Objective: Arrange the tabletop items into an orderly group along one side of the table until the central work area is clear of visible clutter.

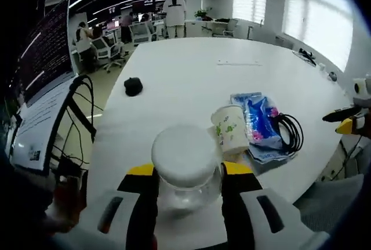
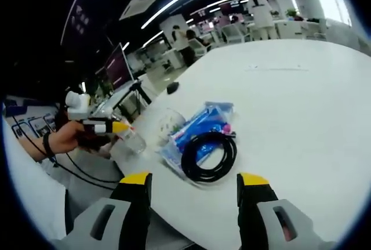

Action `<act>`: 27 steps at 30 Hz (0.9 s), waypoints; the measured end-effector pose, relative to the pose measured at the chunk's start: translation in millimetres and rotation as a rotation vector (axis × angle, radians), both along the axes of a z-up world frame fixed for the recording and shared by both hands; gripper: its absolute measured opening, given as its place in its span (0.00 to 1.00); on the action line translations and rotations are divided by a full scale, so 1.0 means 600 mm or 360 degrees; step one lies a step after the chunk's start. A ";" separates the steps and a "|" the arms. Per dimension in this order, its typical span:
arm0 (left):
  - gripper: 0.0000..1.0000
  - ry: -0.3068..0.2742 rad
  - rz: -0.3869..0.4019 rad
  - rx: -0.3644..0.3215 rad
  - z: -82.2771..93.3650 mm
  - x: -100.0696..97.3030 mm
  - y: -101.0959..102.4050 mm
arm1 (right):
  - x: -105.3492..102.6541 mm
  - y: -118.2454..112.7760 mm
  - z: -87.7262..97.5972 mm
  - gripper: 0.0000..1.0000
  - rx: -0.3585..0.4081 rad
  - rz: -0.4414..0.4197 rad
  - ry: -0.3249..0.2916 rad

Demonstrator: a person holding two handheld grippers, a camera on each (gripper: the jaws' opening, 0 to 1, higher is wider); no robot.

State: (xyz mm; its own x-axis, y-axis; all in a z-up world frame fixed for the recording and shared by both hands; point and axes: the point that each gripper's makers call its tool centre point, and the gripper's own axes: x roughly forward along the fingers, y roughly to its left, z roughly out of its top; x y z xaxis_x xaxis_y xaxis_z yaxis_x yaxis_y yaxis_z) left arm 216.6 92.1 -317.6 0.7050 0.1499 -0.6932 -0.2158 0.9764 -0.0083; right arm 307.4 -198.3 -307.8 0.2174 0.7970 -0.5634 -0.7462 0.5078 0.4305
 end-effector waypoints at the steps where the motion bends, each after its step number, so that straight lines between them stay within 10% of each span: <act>1: 0.42 -0.0012 0.0023 -0.0006 0.004 -0.002 0.000 | 0.001 0.001 0.001 0.60 0.0001 0.0003 0.0000; 27: 0.43 0.0029 0.0079 -0.0093 -0.043 -0.018 -0.008 | -0.001 -0.014 0.002 0.60 -0.0028 -0.0010 -0.0025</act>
